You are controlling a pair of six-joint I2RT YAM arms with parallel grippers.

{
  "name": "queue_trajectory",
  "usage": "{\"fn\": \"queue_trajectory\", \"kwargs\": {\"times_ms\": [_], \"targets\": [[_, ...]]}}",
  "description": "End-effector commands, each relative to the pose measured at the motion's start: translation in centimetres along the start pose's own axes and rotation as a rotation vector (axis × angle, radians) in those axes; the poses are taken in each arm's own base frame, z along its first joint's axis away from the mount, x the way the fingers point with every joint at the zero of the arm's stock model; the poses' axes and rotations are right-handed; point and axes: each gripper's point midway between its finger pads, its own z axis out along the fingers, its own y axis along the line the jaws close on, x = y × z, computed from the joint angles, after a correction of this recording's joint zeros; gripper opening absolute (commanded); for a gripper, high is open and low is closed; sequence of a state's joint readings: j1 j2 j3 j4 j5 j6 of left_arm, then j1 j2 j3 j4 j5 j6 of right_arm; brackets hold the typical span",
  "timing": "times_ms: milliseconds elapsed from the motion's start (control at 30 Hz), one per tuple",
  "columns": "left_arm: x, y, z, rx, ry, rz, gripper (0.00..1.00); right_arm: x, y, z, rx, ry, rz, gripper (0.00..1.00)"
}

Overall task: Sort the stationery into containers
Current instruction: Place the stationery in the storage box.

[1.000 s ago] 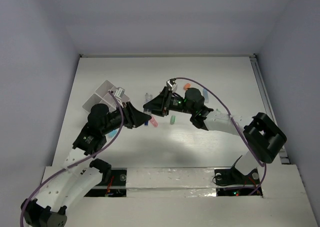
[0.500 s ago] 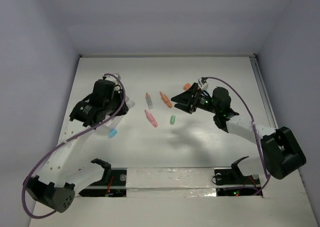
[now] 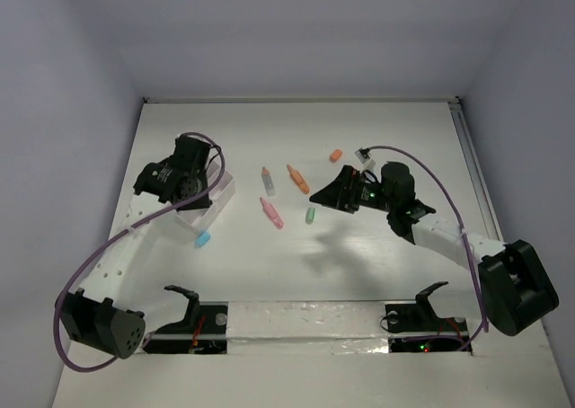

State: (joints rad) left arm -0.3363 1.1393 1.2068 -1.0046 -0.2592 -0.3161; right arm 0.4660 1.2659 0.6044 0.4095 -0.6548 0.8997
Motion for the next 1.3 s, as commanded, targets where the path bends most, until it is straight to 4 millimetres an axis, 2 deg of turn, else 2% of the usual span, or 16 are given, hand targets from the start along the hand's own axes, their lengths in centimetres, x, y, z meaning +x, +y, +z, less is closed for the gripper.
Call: {"fn": "queue_trajectory", "kwargs": {"times_ms": [0,300,533,700,900,1100,1233,1267], "targets": [[-0.9,1.0,0.0,-0.035,-0.001,-0.010,0.00,0.5,0.5,-0.5,-0.030,0.013,-0.074,1.00],[-0.1,0.6,2.8,0.008,0.073,-0.034,0.00,1.0,0.9,-0.8,-0.055,0.027,-0.077,1.00],[1.5,-1.3,4.1,0.119,0.138,-0.061,0.00,1.1,0.8,-0.8,-0.050,0.031,-0.081,1.00],[2.1,-0.6,4.9,0.075,0.158,-0.081,0.00,1.1,0.9,-0.8,-0.055,0.029,-0.083,1.00],[0.7,0.2,6.4,-0.008,0.118,-0.108,0.01,1.0,0.4,-0.8,-0.034,0.025,-0.096,1.00],[-1.9,0.5,7.4,-0.044,0.053,-0.130,0.30,0.6,0.0,-0.8,0.004,0.014,-0.112,1.00],[-4.2,1.0,7.6,-0.088,-0.015,-0.142,0.55,0.3,-0.2,-0.7,0.027,0.006,-0.117,1.00],[-4.6,1.1,7.5,-0.091,-0.029,-0.144,0.65,0.2,-0.2,-0.7,0.033,0.005,-0.119,1.00]]}}
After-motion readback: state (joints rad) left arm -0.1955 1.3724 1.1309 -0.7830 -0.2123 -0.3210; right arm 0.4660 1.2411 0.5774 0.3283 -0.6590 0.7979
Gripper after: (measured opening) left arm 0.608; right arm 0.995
